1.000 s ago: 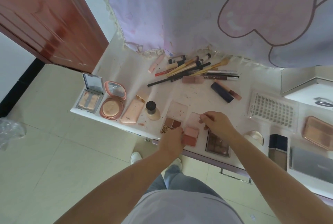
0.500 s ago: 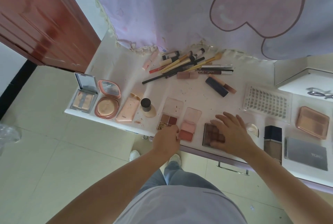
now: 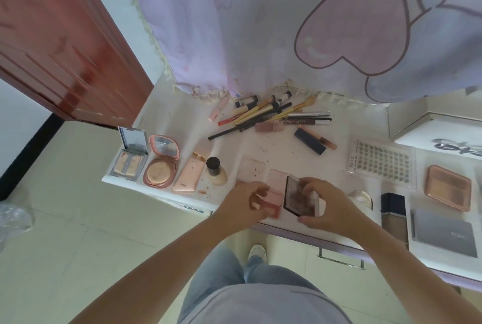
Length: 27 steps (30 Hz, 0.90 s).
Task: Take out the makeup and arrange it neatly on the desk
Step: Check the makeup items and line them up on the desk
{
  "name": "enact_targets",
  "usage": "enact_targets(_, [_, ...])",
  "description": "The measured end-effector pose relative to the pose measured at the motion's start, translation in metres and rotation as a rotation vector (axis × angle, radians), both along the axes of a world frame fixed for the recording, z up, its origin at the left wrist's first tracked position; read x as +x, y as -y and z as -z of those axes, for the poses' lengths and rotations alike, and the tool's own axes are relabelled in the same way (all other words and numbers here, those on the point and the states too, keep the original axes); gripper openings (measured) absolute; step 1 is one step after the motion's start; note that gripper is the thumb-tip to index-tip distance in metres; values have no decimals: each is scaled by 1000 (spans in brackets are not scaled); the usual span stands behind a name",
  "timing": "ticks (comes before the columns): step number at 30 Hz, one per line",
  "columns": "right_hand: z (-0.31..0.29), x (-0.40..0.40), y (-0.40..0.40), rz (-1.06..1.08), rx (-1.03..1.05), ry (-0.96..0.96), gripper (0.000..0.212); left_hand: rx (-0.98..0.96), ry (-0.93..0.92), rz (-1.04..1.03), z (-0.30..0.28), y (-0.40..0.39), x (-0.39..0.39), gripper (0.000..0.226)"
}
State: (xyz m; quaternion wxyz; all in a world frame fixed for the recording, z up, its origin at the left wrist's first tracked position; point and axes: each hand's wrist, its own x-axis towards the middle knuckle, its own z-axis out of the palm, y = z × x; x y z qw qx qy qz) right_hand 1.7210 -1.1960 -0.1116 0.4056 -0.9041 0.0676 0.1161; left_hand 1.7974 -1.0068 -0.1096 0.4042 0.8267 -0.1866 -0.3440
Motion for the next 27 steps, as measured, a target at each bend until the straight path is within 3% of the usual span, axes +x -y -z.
enact_targets(4, [-30, -6, -8, -10, 225, 136, 39, -198, -77, 53, -32, -1, 8, 71])
enact_targets(8, [-58, -11, -25, -52, 240, 213, 42, -308, -103, 130, -63, -16, 5, 97])
enact_targets(11, [-68, -19, -40, -93, 284, 249, 42, -324, -127, 159, -77, -32, -5, 99])
enact_targets(14, [-73, -29, -52, -120, 334, 244, 41, -443, -213, 70, -77, -48, -20, 86])
enact_targets(19, [-81, -56, -61, -80, 379, 290, 37, -860, -561, -154, -68, -67, -42, 36])
enact_targets(21, [-83, -67, -63, -45, 370, 300, 34, -871, -587, -226, -68, -68, -50, 16])
enact_targets(23, [-84, -75, -64, -52, 344, 306, 32, -873, -629, -250, -67, -66, -59, 16])
enact_targets(27, [-86, -86, -56, -92, 352, 315, 31, -968, -773, -194, -61, -61, -74, 36])
